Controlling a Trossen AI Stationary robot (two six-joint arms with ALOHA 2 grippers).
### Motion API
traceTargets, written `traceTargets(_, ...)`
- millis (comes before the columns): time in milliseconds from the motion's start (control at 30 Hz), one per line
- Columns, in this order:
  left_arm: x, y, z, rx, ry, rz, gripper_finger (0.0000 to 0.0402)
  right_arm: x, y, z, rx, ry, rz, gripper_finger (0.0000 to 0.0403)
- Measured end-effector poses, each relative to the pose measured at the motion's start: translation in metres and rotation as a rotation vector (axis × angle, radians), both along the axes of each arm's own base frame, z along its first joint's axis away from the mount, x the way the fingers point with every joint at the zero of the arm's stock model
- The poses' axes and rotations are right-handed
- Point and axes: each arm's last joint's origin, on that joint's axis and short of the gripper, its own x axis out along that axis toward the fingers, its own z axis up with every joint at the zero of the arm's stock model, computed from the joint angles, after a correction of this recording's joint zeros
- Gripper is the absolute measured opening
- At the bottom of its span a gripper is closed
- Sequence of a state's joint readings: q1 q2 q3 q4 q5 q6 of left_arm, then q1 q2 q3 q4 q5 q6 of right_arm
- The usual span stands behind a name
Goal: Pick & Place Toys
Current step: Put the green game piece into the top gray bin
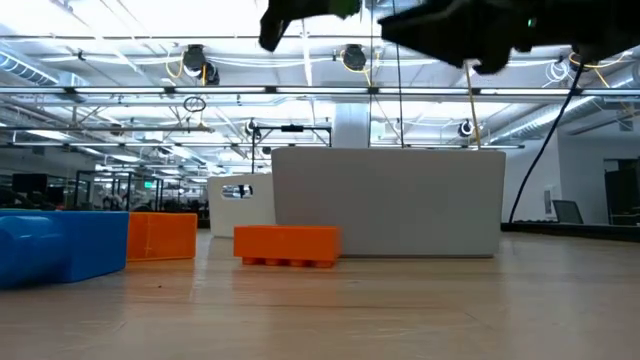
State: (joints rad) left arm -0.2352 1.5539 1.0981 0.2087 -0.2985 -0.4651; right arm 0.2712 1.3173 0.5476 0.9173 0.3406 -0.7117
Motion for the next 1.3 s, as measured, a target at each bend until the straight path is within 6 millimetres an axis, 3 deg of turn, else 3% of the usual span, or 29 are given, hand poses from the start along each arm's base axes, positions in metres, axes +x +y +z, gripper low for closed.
traceTargets(167,0.004,0.001,0.001,-0.015,-0.046,-0.005,0.0145,0.006,0.014,-0.004,-0.038,-0.108,0.040,0.0317)
traceTargets(433,0.017,0.003,-0.011,-0.014,-0.075,-0.010,0.0145,0.024,0.017,-0.013,-0.078,-0.139,0.066,0.0295)
traceTargets(633,0.018,0.005,-0.012,-0.012,-0.074,-0.009,0.0145,0.026,0.019,-0.013,-0.152,-0.142,0.044,0.0241)
traceTargets(900,0.018,0.005,-0.012,-0.024,-0.079,-0.001,0.0163,0.026,0.019,-0.012,-0.160,-0.136,0.010,0.0113)
traceTargets(1100,0.015,0.008,-0.008,0.036,-0.066,-0.009,0.0188,0.027,0.019,-0.016,-0.065,-0.110,0.030,0.0099)
traceTargets(1300,-0.011,0.023,0.020,0.081,-0.021,0.040,0.0198,0.028,0.013,-0.019,-0.006,-0.058,-0.031,0.0099)
